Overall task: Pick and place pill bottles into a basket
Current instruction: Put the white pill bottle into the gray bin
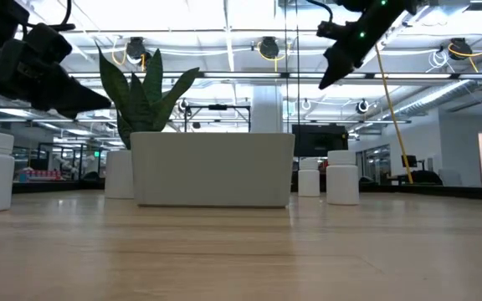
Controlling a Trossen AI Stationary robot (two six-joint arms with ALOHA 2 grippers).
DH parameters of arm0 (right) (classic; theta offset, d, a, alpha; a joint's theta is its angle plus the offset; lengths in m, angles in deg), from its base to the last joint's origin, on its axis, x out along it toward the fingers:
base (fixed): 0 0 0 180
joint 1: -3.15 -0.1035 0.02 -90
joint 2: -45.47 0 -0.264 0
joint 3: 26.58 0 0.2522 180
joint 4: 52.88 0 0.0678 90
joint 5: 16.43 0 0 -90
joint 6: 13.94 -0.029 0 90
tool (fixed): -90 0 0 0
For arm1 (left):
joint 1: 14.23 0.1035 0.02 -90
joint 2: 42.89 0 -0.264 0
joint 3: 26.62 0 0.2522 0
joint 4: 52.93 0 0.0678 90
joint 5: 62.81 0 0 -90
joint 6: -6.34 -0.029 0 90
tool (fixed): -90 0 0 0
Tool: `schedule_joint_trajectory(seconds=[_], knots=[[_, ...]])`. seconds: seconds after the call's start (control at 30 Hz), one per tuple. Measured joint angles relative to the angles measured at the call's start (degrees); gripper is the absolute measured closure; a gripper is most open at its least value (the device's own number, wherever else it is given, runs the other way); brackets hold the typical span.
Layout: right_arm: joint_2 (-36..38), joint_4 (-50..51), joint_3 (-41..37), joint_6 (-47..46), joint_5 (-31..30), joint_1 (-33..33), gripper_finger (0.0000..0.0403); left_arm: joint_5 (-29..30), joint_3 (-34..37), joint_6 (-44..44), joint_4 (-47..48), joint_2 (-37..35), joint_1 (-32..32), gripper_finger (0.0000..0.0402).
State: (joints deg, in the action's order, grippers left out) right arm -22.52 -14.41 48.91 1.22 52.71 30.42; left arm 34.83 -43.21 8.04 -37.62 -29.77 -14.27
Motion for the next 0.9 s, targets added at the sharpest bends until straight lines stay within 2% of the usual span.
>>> schedule_joint_trajectory(seconds=[0.2, 0.3, 0.43, 0.7, 0.9], knots=[[0.13, 0.02, -0.37, -5.26, 2.53, -0.40, 0.0400, 0.00, 0.00, 1.27, 0.52, 0.00, 0.00, 0.0337], [0.33, 2.05, -0.42, -7.43, 4.69, -0.42, 0.0380, 0.00, 0.00, 1.33, 0.65, 0.00, 0.00, 0.0337], [0.31, 4.61, -0.42, -8.78, 4.73, -1.15, 0.0327, 0.00, 0.00, 1.25, 0.93, 0.00, 0.00, 0.0337], [0.33, 7.51, -0.33, -12.91, 6.15, -3.56, 0.0196, 0.00, 0.00, 1.22, 1.74, 0.00, 0.00, 0.0337], [-0.70, 14.65, 2.36, -19.45, 9.08, -5.56, 0.0145, 0.00, 0.00, 1.31, 1.76, 0.00, 0.00, 0.0337]])
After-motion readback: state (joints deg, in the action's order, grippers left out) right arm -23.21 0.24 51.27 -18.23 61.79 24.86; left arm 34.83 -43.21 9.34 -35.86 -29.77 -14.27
